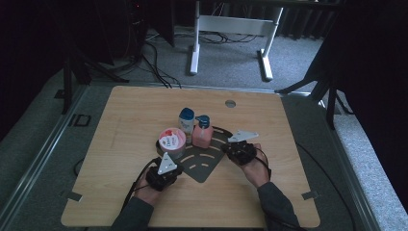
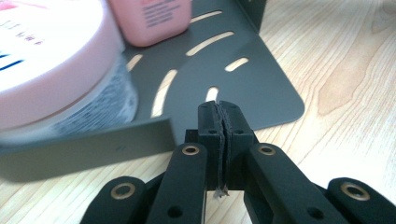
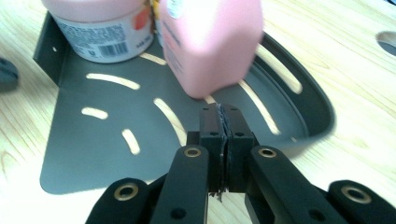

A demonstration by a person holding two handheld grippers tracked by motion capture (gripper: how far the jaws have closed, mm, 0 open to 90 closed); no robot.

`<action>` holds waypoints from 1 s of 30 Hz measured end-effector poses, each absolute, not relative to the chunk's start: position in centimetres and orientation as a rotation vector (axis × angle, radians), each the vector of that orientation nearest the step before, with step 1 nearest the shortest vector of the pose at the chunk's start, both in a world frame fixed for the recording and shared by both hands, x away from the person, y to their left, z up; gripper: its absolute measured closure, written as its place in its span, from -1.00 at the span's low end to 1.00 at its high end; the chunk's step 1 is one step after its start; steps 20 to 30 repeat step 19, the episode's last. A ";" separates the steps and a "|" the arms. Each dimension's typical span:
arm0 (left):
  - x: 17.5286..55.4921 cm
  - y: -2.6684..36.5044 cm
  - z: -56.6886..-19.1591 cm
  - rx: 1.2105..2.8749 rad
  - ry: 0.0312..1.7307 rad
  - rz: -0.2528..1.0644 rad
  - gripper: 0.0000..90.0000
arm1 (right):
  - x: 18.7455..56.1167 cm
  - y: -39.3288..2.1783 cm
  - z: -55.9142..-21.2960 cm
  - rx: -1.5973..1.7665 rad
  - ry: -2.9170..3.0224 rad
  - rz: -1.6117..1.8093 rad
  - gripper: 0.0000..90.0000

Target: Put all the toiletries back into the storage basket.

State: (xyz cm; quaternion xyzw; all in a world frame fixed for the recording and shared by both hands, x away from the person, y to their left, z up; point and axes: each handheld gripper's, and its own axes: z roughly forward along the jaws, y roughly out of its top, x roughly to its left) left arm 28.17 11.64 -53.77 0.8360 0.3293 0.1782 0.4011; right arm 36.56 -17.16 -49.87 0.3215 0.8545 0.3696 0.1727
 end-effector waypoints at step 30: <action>28.5 17.4 -54.0 2.070 1.051 0.546 0.95 | 35.8 -23.2 -52.0 1.103 2.351 0.991 0.97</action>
